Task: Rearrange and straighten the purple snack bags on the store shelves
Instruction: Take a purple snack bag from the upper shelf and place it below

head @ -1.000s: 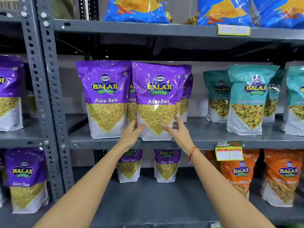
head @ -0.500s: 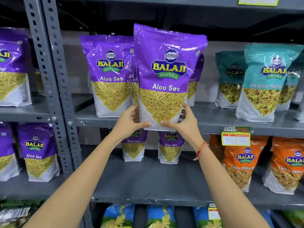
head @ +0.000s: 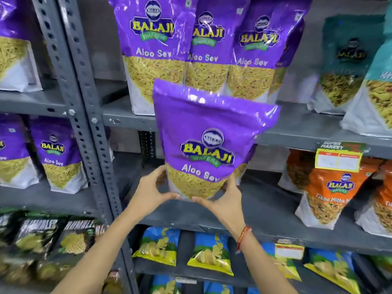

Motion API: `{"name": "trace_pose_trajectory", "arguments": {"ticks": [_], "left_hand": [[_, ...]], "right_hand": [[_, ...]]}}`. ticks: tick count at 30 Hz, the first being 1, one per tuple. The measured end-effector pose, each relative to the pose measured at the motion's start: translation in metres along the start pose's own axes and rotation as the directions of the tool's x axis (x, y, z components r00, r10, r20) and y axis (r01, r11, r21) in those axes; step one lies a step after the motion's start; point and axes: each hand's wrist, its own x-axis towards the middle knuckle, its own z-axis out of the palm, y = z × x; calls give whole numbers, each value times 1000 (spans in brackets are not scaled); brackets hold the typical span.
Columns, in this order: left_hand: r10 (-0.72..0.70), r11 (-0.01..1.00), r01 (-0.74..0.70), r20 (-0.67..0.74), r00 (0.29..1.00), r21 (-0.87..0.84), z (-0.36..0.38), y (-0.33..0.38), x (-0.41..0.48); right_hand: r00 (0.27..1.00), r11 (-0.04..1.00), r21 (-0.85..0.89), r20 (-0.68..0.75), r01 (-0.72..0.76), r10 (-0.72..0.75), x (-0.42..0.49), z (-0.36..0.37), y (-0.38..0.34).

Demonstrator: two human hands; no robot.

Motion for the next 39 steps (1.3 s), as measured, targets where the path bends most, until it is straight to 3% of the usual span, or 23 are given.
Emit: {"name": "trace_pose_trajectory", "arguments": {"ticks": [5, 12, 21, 28, 31, 33, 36, 39], "left_hand": [[-137, 981, 143, -56, 989, 129, 11, -68, -7], [-331, 901, 348, -108, 937, 260, 12, -148, 21], [-476, 818, 459, -42, 879, 345, 1, -186, 50], [-558, 775, 528, -17, 830, 346, 0, -169, 50], [-493, 824, 519, -164, 855, 229, -10, -134, 39], [-394, 898, 427, -234, 889, 109, -21, -100, 32], [-176, 983, 181, -286, 942, -8, -44, -31, 35], [71, 995, -94, -406, 911, -38, -69, 33, 56]], "right_hand": [[985, 990, -62, 113, -127, 133, -6, 41, 51], [899, 935, -221, 285, -276, 333, 26, 97, 97], [777, 862, -341, 393, -374, 492, 62, 133, 129], [711, 802, -421, 394, -424, 582, 66, 125, 108], [770, 800, -491, 339, -345, 540, 60, 105, 73], [827, 825, -502, 327, -258, 457, 56, 86, 37], [902, 909, -399, 337, -123, 270, 59, 59, -31], [982, 985, -172, 188, 28, 5, 81, 40, -95]]}}
